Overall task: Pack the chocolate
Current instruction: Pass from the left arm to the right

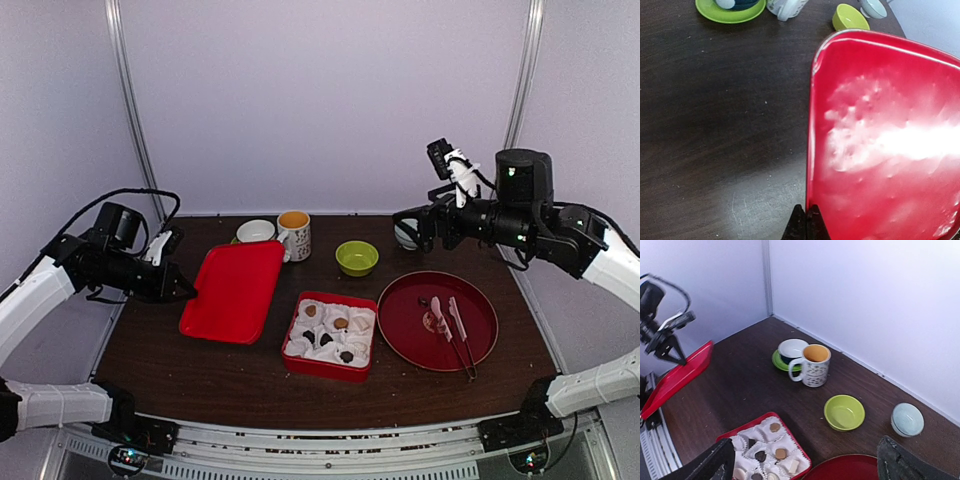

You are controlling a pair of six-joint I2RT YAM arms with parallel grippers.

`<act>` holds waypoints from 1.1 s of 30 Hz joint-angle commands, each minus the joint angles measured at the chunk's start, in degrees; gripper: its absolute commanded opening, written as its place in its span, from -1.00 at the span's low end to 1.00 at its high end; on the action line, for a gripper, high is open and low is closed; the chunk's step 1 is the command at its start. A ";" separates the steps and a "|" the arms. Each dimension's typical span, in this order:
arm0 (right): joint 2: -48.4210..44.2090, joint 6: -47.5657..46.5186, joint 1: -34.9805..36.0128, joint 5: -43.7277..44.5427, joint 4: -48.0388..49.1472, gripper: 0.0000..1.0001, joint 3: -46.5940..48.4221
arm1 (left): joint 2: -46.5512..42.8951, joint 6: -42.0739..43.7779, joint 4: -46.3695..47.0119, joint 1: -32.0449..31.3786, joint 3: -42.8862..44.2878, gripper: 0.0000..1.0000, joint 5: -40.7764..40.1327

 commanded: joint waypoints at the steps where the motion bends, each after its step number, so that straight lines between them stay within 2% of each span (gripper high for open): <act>1: -0.75 -19.74 10.09 1.22 3.99 1.00 -2.71 | 2.08 1.66 -2.42 -3.84 5.78 -1.00 1.98; 5: -1.65 -27.36 15.21 4.24 8.74 1.00 -5.48 | 4.13 1.32 -2.82 -6.69 8.06 -1.00 1.08; 8: -1.35 -30.41 16.78 3.96 7.65 1.00 -4.12 | 5.67 1.21 -2.82 -8.38 9.07 -1.00 0.56; 11: -1.58 -37.29 19.37 4.14 7.01 1.00 -4.81 | 7.59 1.58 -2.87 -10.02 10.45 -1.00 0.86; 16: -2.39 -50.69 25.74 12.36 11.86 1.00 -10.04 | 10.74 2.42 -3.45 -11.73 12.63 -1.00 1.64; 28: 6.61 -61.82 32.97 21.92 14.90 0.84 -7.57 | 15.75 1.63 -4.72 -13.63 15.30 -1.00 0.83; 33: 10.79 -64.70 33.99 24.31 15.93 0.64 -7.36 | 17.80 1.38 -4.89 -14.14 16.76 -1.00 1.04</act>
